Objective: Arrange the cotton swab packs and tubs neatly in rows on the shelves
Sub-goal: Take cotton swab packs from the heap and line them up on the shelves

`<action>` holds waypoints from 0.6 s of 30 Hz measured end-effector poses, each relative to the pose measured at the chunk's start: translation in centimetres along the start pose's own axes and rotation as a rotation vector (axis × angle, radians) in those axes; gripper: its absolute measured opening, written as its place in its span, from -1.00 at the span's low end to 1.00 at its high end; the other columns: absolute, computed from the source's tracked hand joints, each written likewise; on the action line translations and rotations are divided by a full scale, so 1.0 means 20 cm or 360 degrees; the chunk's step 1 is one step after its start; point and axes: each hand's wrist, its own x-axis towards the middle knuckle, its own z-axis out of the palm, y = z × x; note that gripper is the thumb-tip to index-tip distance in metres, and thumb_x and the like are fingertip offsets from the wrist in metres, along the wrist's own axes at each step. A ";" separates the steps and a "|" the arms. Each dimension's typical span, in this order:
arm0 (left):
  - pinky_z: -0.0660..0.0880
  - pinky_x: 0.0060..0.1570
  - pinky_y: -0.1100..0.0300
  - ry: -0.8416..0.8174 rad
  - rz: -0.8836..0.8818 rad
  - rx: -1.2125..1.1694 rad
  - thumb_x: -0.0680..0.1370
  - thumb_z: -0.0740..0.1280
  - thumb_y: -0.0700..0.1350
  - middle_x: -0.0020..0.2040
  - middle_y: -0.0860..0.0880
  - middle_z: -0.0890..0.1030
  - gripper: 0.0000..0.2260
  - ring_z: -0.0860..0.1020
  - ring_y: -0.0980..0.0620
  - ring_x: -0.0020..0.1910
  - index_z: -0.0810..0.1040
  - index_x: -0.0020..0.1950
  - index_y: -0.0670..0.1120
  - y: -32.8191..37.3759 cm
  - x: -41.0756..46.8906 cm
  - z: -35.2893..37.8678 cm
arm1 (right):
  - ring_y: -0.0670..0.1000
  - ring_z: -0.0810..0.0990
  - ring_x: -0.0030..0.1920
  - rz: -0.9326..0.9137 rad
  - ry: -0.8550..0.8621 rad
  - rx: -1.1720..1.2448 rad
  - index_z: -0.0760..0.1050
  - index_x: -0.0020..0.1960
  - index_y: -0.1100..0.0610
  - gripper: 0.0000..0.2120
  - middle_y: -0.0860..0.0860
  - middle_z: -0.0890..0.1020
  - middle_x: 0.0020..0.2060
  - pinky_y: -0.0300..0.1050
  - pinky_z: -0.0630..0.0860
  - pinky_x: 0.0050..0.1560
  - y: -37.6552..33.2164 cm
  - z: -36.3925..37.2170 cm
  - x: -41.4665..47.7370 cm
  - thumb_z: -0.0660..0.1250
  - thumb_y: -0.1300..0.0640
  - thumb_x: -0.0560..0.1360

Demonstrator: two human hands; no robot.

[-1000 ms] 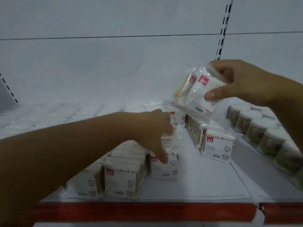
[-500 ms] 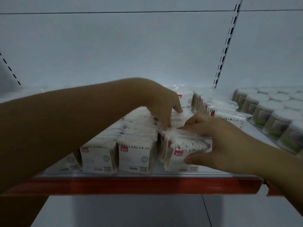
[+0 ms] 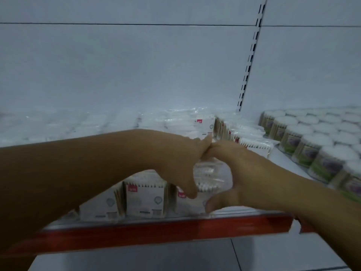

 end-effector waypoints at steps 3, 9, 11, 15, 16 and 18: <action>0.25 0.42 -0.02 0.0110 0.0121 0.0163 0.45 0.43 0.01 0.60 0.04 -0.08 0.01 0.13 -0.04 0.52 -0.37 0.50 0.24 0.01 -0.01 0.01 | -0.16 0.49 0.12 0.0394 0.0432 -0.0287 0.54 0.10 -0.14 -0.56 -0.21 0.53 0.11 -0.21 0.38 0.12 0.22 -0.14 -0.02 0.37 -0.31 0.30; -0.15 0.50 -0.21 0.0099 0.0321 0.0540 0.58 0.18 0.04 0.54 0.07 -0.39 -0.35 -0.33 0.00 0.53 -0.15 0.49 0.39 0.01 0.01 0.09 | 0.08 0.45 0.17 0.0676 0.0571 -0.0754 0.56 0.18 0.11 -0.59 0.05 0.49 0.21 -0.08 0.39 0.07 0.50 -0.07 -0.11 0.51 0.05 0.37; -0.17 0.49 -0.20 0.0074 0.0302 0.0595 0.59 0.16 0.08 0.52 0.06 -0.42 -0.37 -0.35 -0.01 0.52 -0.17 0.51 0.33 0.00 0.01 0.09 | 0.07 0.42 0.15 0.0607 0.0638 -0.0711 0.55 0.08 0.11 -0.61 0.05 0.47 0.14 -0.13 0.34 0.03 0.51 -0.07 -0.11 0.57 0.09 0.31; -0.11 0.50 -0.20 0.0030 0.0230 0.0627 0.57 0.18 0.21 0.54 0.01 -0.38 -0.32 -0.31 -0.03 0.54 -0.16 0.55 0.21 0.03 0.02 0.08 | -0.05 0.49 -0.07 0.0636 0.0551 -0.0438 0.40 -0.09 -0.04 -0.67 -0.12 0.51 -0.08 -0.17 0.36 -0.14 0.49 -0.10 -0.12 0.55 0.10 0.33; -0.05 0.50 -0.19 0.0075 0.0222 0.0627 0.56 0.18 0.23 0.56 0.00 -0.34 -0.32 -0.27 -0.03 0.55 -0.11 0.56 0.17 0.03 0.02 0.08 | -0.10 0.51 -0.15 0.0656 0.0508 -0.0357 0.38 -0.13 -0.06 -0.67 -0.17 0.53 -0.15 -0.18 0.37 -0.23 0.49 -0.11 -0.13 0.54 0.10 0.35; -0.01 0.51 -0.16 0.0153 0.0214 0.0611 0.56 0.19 0.21 0.58 0.00 -0.27 -0.36 -0.21 -0.02 0.56 0.00 0.57 0.13 0.05 0.03 0.08 | -0.15 0.54 -0.22 0.0658 0.0468 -0.0247 0.38 -0.14 -0.07 -0.69 -0.20 0.56 -0.20 -0.19 0.41 -0.29 0.49 -0.11 -0.15 0.53 0.11 0.36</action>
